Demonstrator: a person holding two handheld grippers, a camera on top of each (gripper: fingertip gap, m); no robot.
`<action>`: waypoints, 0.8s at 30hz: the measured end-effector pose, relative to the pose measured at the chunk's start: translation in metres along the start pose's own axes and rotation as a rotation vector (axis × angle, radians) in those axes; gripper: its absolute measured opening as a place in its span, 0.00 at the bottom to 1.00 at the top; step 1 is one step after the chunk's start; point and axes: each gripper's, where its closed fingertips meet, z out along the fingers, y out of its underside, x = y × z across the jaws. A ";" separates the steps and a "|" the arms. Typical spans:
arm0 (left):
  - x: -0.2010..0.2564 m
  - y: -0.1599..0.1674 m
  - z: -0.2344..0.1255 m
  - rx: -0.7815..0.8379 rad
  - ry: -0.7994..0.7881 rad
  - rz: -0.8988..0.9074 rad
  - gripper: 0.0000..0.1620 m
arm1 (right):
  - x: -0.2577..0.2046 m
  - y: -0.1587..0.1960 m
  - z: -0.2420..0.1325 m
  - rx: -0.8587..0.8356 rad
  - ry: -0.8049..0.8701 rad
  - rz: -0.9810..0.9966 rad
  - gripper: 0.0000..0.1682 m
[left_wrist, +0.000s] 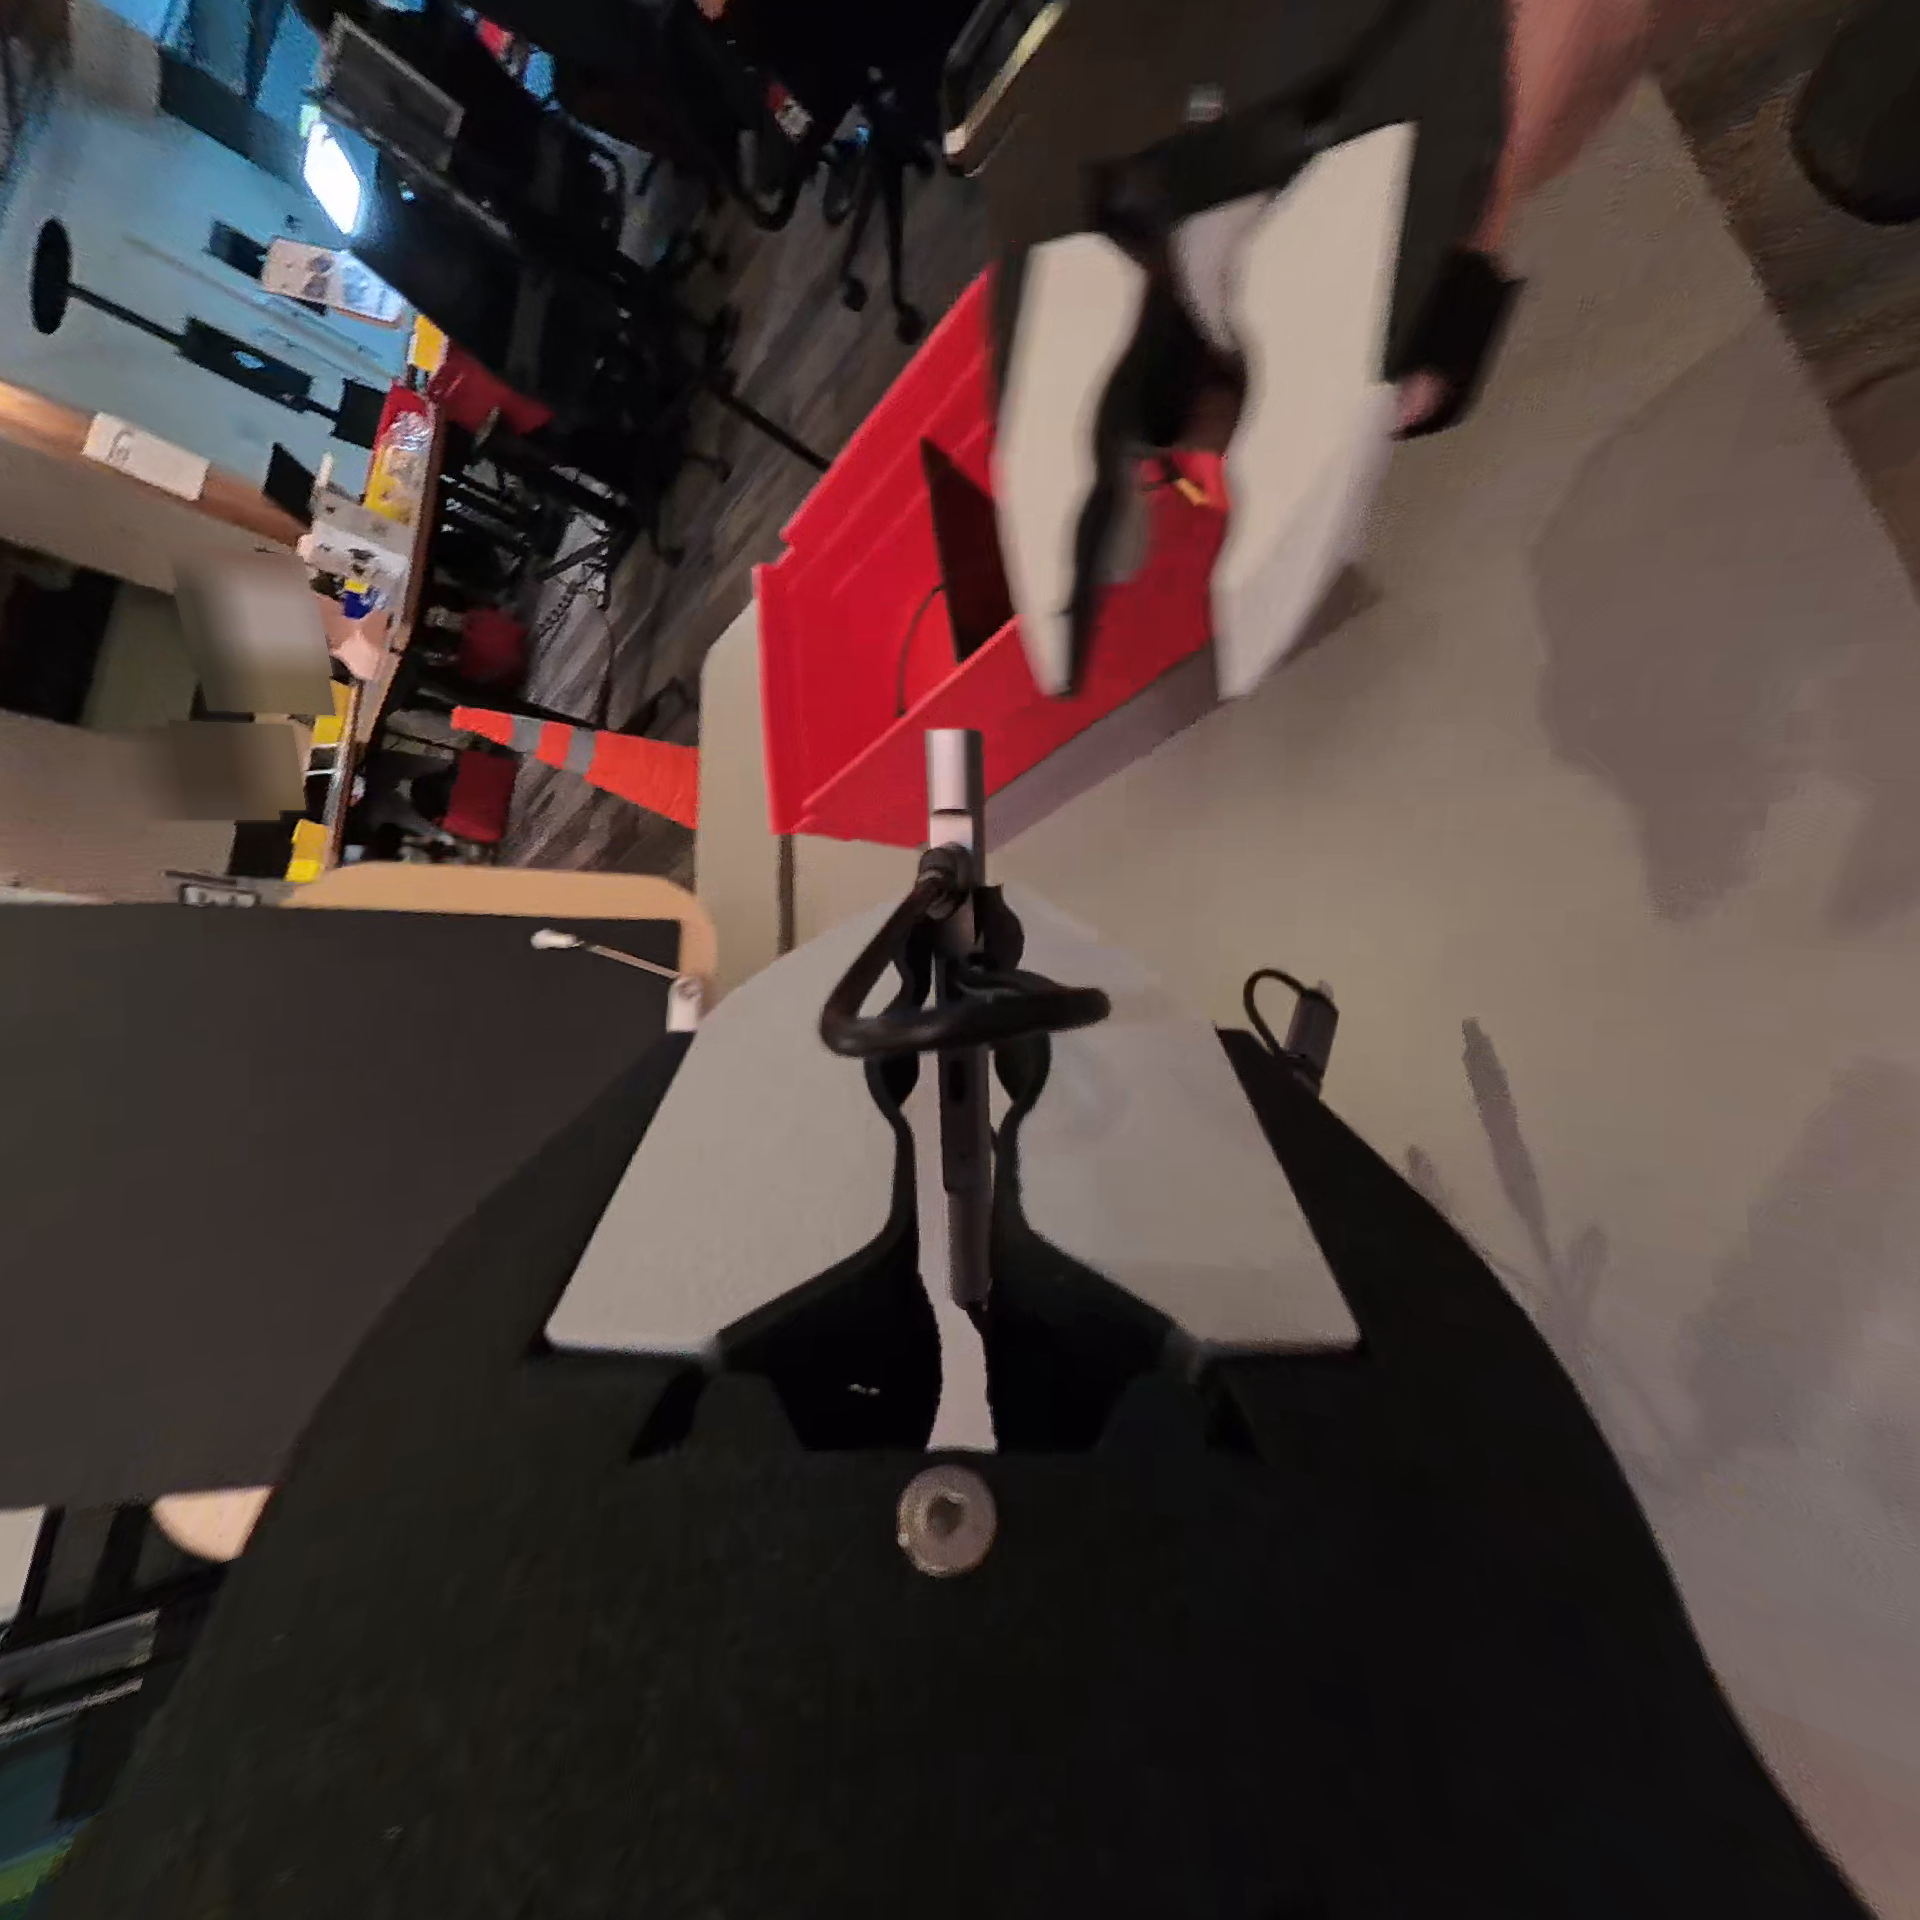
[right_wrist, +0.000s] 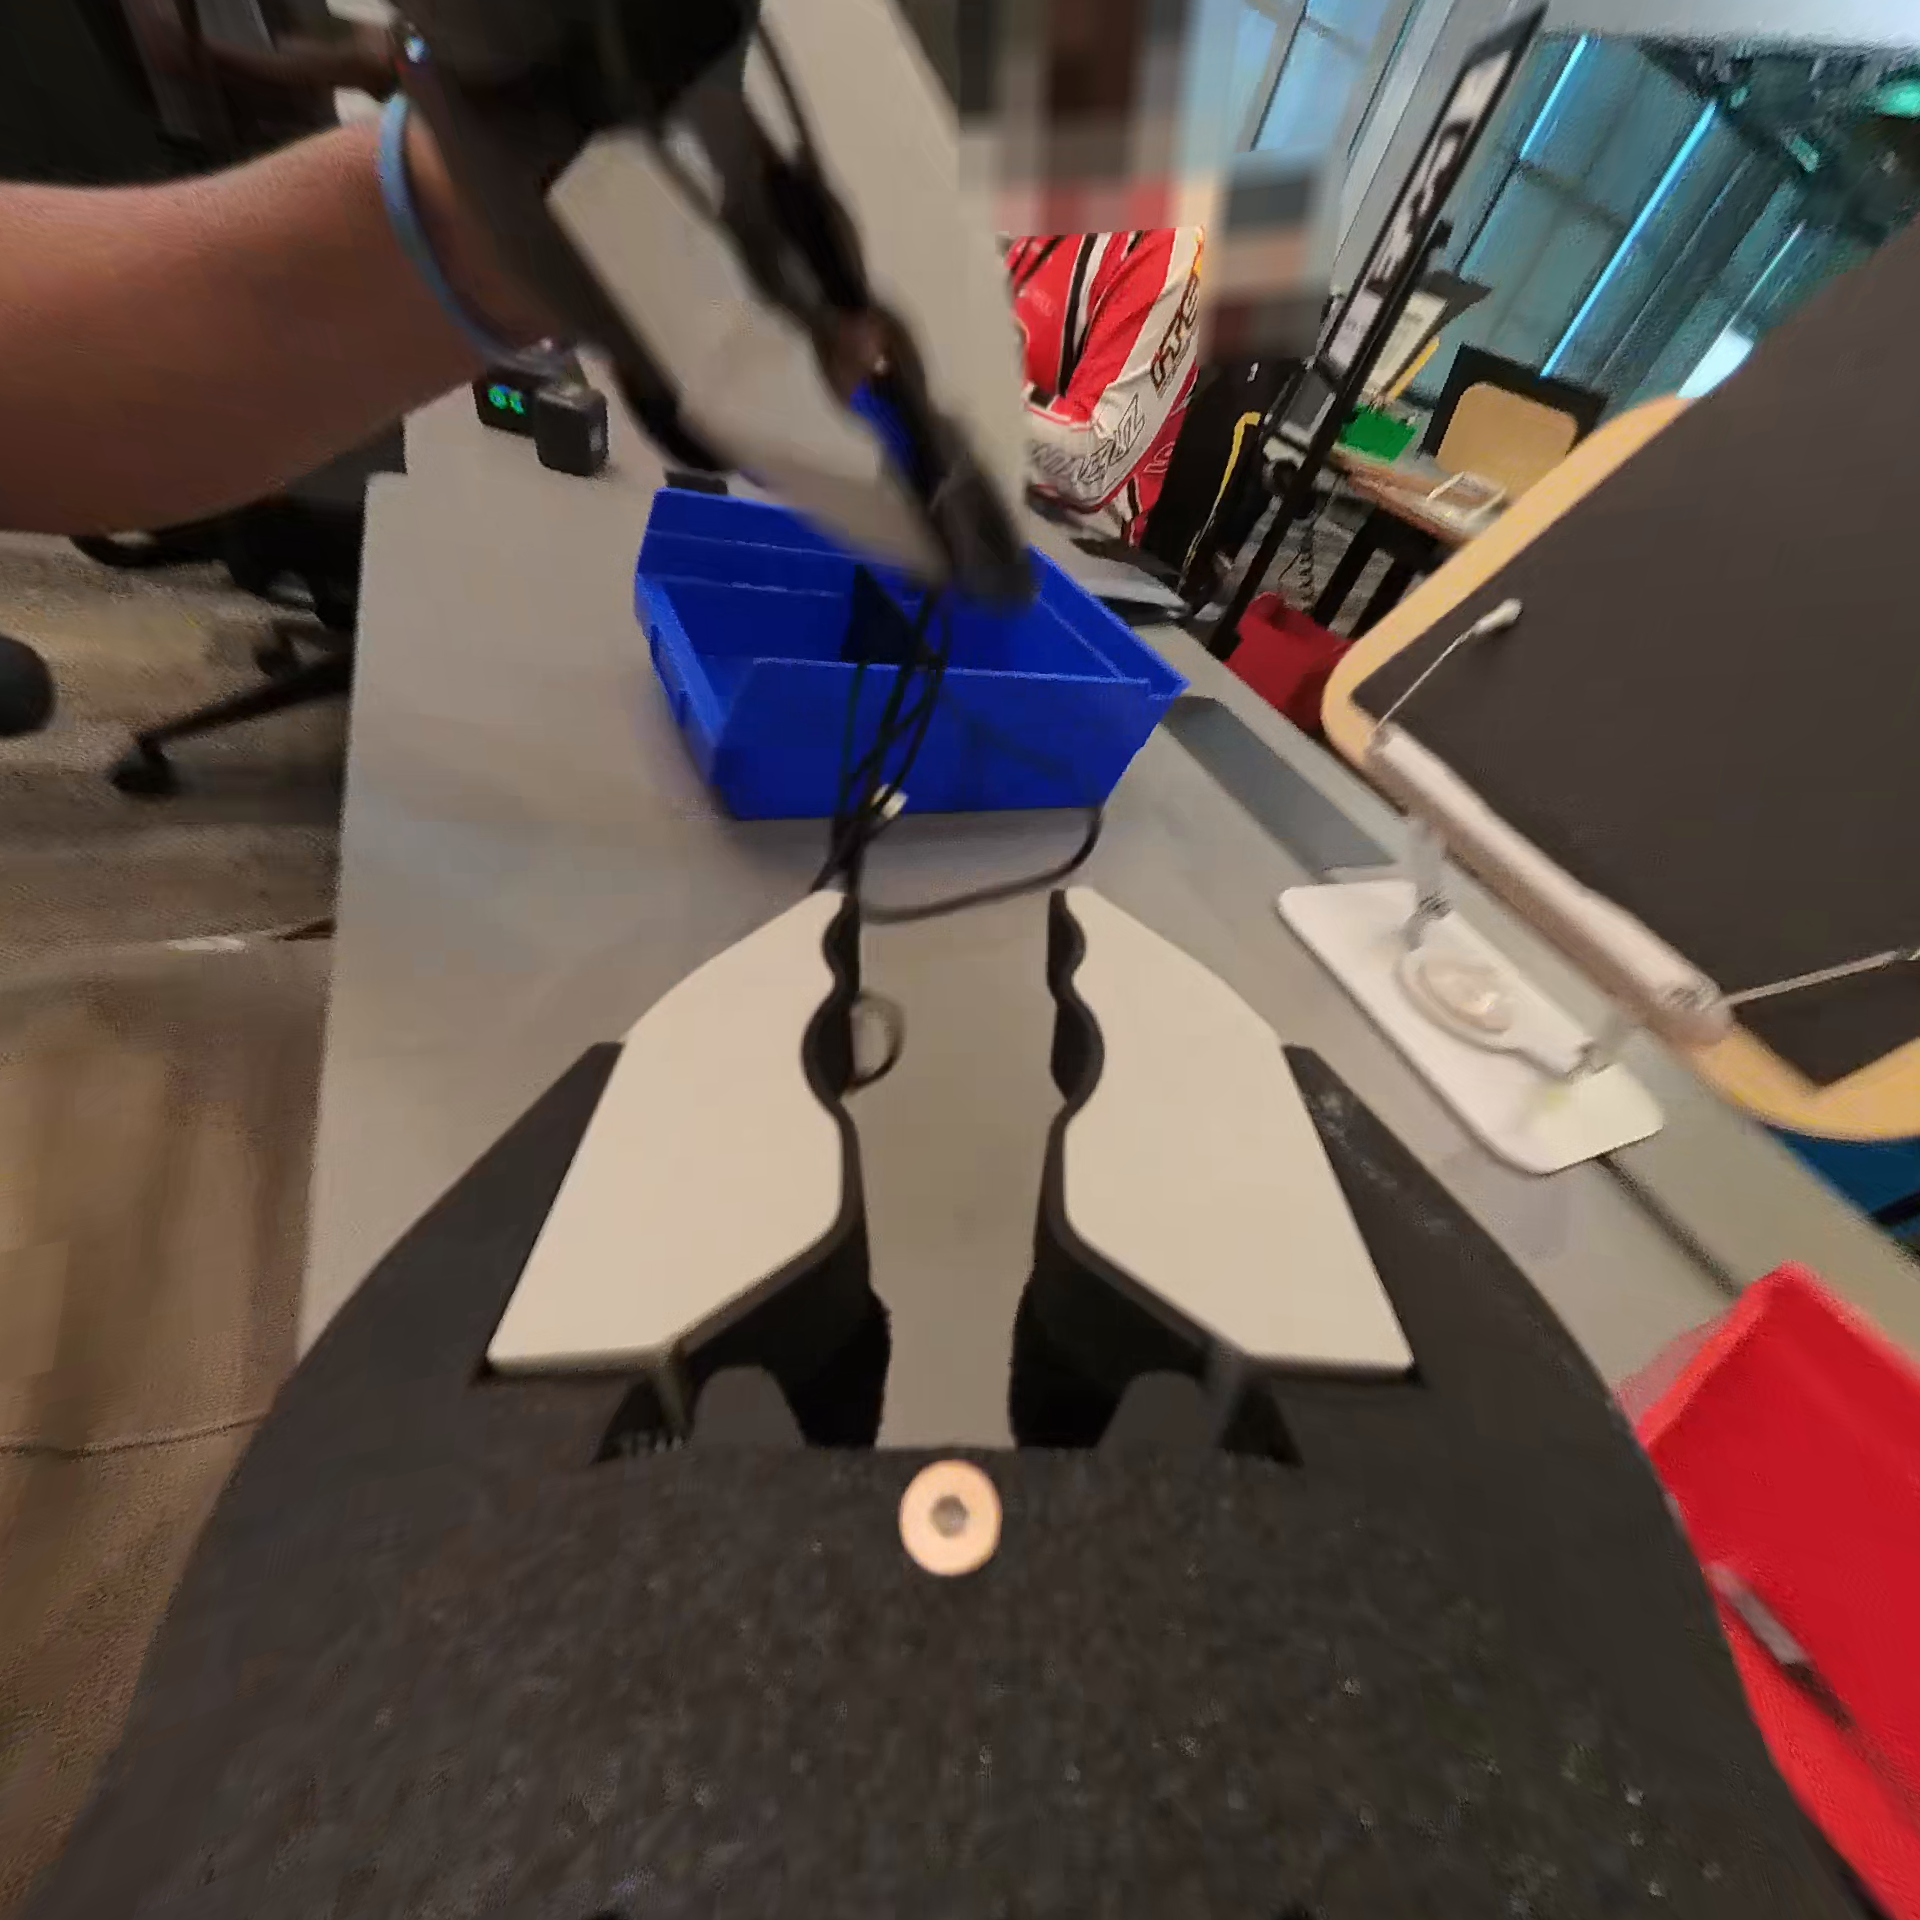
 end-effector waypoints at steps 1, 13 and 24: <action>0.011 -0.004 0.005 0.000 0.016 0.003 0.05 | 0.002 -0.007 0.002 0.000 0.007 -0.044 0.20; 0.048 -0.003 0.024 -0.051 0.069 -0.013 0.05 | -0.025 -0.005 0.022 -0.057 -0.040 -0.338 0.09; 0.062 0.003 0.012 0.020 0.012 -0.203 0.03 | -0.025 0.022 0.029 -0.126 0.005 -0.436 0.05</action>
